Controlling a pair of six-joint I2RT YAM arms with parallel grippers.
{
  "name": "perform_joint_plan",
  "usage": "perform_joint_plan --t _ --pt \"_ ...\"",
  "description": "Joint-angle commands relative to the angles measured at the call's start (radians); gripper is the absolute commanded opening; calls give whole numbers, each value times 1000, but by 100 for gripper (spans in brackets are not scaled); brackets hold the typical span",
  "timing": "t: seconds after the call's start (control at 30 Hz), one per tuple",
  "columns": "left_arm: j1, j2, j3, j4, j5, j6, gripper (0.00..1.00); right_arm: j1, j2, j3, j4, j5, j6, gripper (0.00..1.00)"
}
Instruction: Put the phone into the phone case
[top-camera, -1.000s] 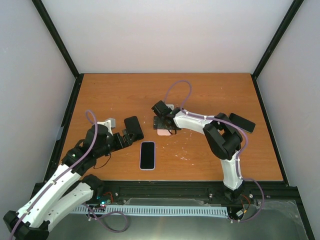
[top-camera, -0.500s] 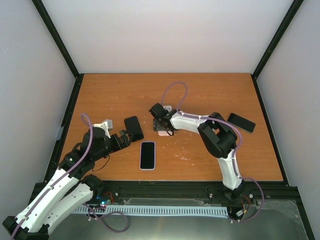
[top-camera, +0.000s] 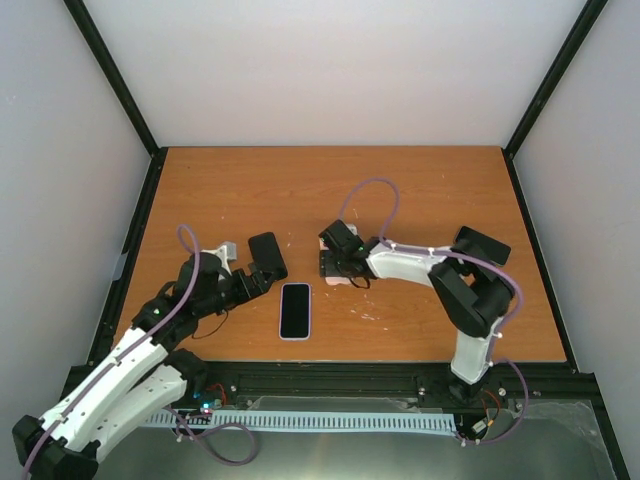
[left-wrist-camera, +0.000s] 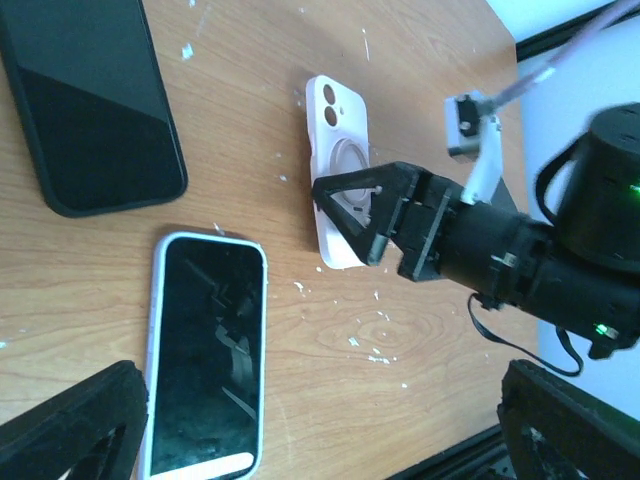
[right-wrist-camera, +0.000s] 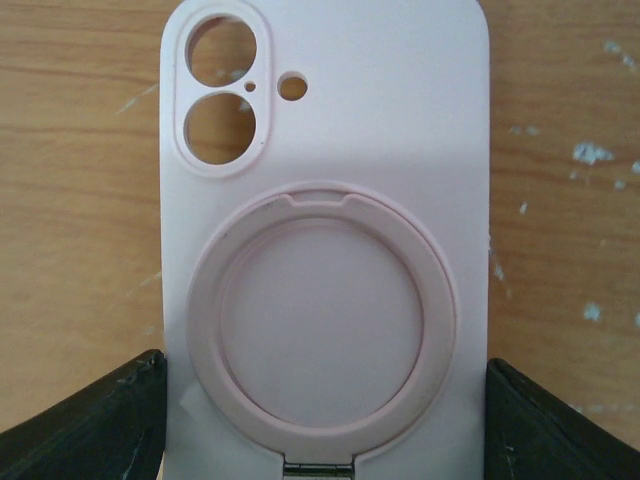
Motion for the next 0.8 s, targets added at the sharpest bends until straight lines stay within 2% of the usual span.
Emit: perform_joint_plan --t 0.0,0.2,0.33,0.5,0.77 --pt "3 40 -26 120 97 -43 94 6 -157 -122 184 -149 -14 72" --pt "3 113 -42 290 195 -59 82 5 -367 -344 422 -426 12 70" --pt "3 133 -47 409 235 -74 77 6 -493 -481 590 -589 61 69" --pt "3 157 -54 533 264 -91 71 6 -586 -574 745 -697 149 68" --pt "3 237 -53 636 328 -99 60 7 -640 -630 848 -755 214 68"
